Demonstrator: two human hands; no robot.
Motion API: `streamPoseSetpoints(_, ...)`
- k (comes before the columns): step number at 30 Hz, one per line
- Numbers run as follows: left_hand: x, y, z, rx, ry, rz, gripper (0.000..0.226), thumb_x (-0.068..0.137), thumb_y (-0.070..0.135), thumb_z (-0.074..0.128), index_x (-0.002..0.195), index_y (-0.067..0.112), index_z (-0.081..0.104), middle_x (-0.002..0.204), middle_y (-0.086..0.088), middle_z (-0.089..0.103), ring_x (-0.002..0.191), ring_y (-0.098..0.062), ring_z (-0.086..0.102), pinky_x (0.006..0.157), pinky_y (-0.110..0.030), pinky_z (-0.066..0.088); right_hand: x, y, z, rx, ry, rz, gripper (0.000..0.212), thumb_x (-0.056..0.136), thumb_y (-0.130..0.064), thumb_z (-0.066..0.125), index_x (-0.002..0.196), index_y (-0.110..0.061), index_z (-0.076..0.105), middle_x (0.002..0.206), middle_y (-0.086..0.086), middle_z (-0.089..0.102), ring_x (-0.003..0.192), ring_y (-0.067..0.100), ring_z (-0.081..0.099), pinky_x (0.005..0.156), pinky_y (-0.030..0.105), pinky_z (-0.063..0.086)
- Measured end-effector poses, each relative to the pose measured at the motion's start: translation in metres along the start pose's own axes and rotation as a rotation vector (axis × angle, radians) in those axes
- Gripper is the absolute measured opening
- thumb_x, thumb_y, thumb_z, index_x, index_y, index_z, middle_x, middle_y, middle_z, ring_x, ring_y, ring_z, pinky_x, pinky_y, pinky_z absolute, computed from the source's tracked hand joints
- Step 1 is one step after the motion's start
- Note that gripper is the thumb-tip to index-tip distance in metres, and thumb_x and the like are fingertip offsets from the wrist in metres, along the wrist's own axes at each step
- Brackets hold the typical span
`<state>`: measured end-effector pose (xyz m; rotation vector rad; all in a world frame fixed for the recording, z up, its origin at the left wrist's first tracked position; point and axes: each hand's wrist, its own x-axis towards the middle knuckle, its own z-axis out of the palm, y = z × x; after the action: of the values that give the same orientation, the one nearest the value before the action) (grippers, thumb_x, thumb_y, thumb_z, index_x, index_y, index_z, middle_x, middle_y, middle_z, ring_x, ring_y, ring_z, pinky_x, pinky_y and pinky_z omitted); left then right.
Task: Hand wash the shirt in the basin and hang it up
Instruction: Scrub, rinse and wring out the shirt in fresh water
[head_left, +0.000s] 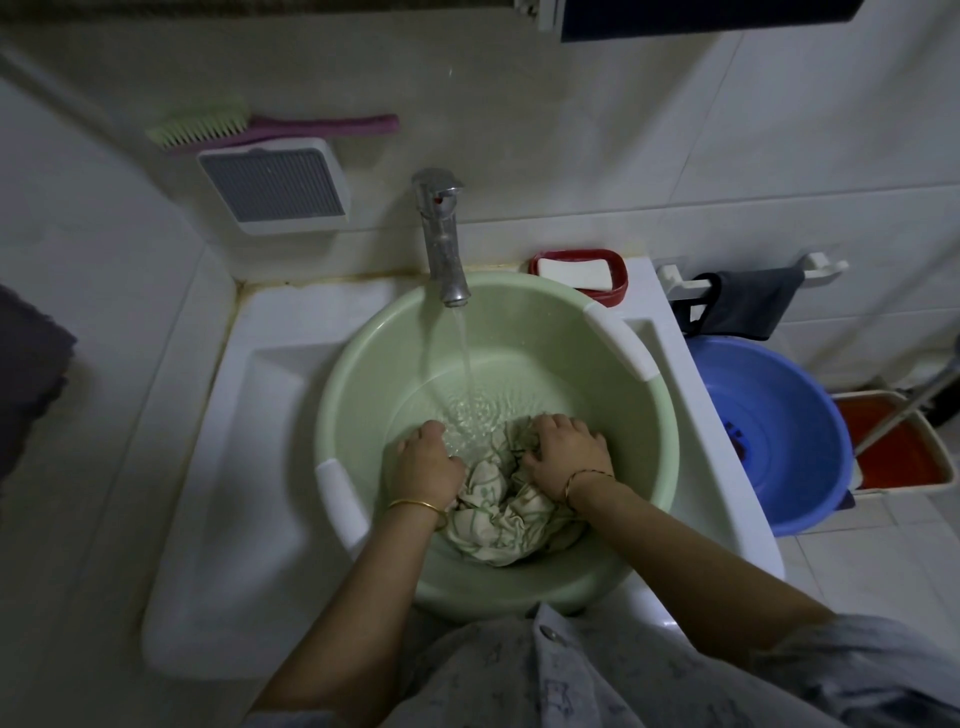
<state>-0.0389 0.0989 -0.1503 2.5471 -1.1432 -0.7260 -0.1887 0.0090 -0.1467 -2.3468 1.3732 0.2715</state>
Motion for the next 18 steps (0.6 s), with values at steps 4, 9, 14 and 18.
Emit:
streamPoseSetpoints(4, 0.0008, -0.0004, 0.0006, -0.004, -0.008, -0.012, 0.054, 0.077, 0.032, 0.050, 0.127, 0.010, 0.051, 0.128, -0.017, 0.057, 0.119, -0.033, 0.049, 0.102, -0.032, 0.036, 0.0003, -0.0005, 0.0004, 0.001, -0.003, 0.000, 0.050, 0.090, -0.037, 0.045, 0.135, -0.016, 0.039, 0.140, 0.006, 0.042, 0.128, 0.026, 0.038, 0.101, 0.043, 0.033)
streamPoseSetpoints(9, 0.0039, -0.0020, 0.0039, 0.007, 0.020, 0.011, 0.048, 0.081, 0.020, 0.059, 0.127, 0.010, 0.051, 0.128, -0.017, 0.056, 0.119, -0.034, 0.049, 0.101, -0.032, 0.036, 0.0005, -0.0002, 0.0007, 0.000, 0.000, 0.001, 0.050, 0.090, -0.037, 0.045, 0.135, -0.016, 0.039, 0.140, 0.006, 0.042, 0.127, 0.026, 0.038, 0.101, 0.043, 0.033)
streamPoseSetpoints(14, 0.0049, -0.0035, 0.0054, -0.009, 0.014, -0.002, 0.048, 0.082, 0.020, 0.058, 0.129, 0.011, 0.050, 0.131, -0.015, 0.054, 0.122, -0.032, 0.046, 0.101, -0.031, 0.035, 0.0006, -0.0003, 0.0009, -0.002, 0.004, 0.000, 0.050, 0.090, -0.037, 0.046, 0.135, -0.016, 0.039, 0.140, 0.006, 0.042, 0.127, 0.026, 0.038, 0.101, 0.042, 0.033)
streamPoseSetpoints(18, 0.0056, -0.0034, 0.0061, -0.027, 0.012, -0.001, 0.049, 0.082, 0.019, 0.058, 0.129, 0.010, 0.050, 0.131, -0.016, 0.054, 0.123, -0.032, 0.046, 0.101, -0.031, 0.035, 0.0008, 0.0003, 0.0006, -0.001, 0.003, 0.001, 0.051, 0.090, -0.037, 0.046, 0.136, -0.016, 0.038, 0.141, 0.006, 0.041, 0.128, 0.026, 0.038, 0.101, 0.043, 0.033)
